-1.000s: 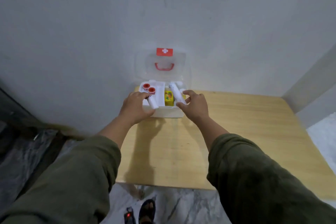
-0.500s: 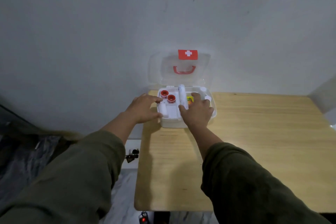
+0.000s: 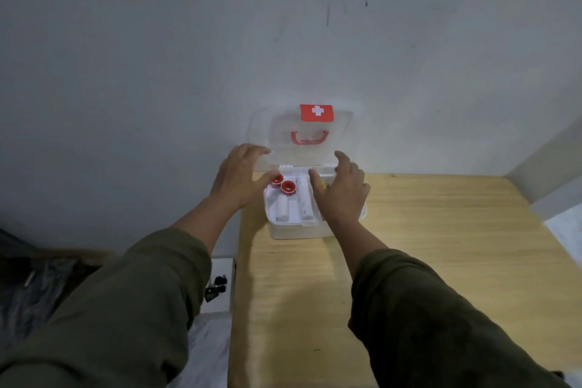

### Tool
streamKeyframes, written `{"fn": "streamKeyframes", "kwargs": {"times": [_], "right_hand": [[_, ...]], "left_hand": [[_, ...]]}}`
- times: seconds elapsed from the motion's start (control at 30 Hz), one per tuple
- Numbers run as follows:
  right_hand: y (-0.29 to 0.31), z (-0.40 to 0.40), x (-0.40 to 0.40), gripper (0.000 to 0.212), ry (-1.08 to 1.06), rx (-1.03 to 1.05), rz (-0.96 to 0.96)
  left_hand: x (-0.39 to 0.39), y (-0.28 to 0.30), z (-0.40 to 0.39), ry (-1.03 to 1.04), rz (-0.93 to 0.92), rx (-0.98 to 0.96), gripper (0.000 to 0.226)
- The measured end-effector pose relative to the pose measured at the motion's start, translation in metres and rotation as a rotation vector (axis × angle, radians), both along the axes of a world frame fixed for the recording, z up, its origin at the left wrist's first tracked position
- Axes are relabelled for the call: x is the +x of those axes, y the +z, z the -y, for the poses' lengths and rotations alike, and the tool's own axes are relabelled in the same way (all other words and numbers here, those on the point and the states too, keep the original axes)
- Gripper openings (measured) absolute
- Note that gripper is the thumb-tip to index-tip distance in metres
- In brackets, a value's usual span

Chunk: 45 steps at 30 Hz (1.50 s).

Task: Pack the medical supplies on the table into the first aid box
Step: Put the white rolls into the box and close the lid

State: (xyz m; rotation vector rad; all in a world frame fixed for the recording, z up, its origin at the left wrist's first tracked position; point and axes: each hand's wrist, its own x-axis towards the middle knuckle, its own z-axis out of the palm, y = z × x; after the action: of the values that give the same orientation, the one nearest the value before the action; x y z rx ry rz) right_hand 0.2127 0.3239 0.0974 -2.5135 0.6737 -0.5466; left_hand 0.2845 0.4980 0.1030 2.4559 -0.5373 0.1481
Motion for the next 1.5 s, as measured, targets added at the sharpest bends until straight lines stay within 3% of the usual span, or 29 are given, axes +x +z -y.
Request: {"fn": "streamKeyframes", "kwargs": {"times": [0.13,0.4,0.6,1.03,1.27,1.5], "right_hand": [[0.026,0.009,0.016,0.059,0.101,0.129,0.181],[0.061,0.022,0.051,0.057,0.317,0.404,0.051],[0.080,0.026,0.057,0.058,0.320,0.618,0.089],[0.035,0.035,-0.016,0.050,0.330,0.725,0.052],[0.004,0.041,-0.055,0.049,0.380,0.788,0.002],[-0.016,0.047,-0.076,0.056,0.445,0.701,-0.050]], "left_hand": [[0.012,0.021,0.015,0.128,0.113,-0.055,0.059],[0.030,0.038,0.044,0.116,0.011,0.014,0.056],[0.026,0.047,0.051,0.141,-0.038,-0.104,0.044],[-0.053,0.025,0.060,0.220,-0.046,-0.250,0.043],[-0.084,-0.004,0.061,0.224,-0.104,-0.194,0.046],[-0.100,-0.017,0.063,0.237,-0.197,-0.156,0.052]]}}
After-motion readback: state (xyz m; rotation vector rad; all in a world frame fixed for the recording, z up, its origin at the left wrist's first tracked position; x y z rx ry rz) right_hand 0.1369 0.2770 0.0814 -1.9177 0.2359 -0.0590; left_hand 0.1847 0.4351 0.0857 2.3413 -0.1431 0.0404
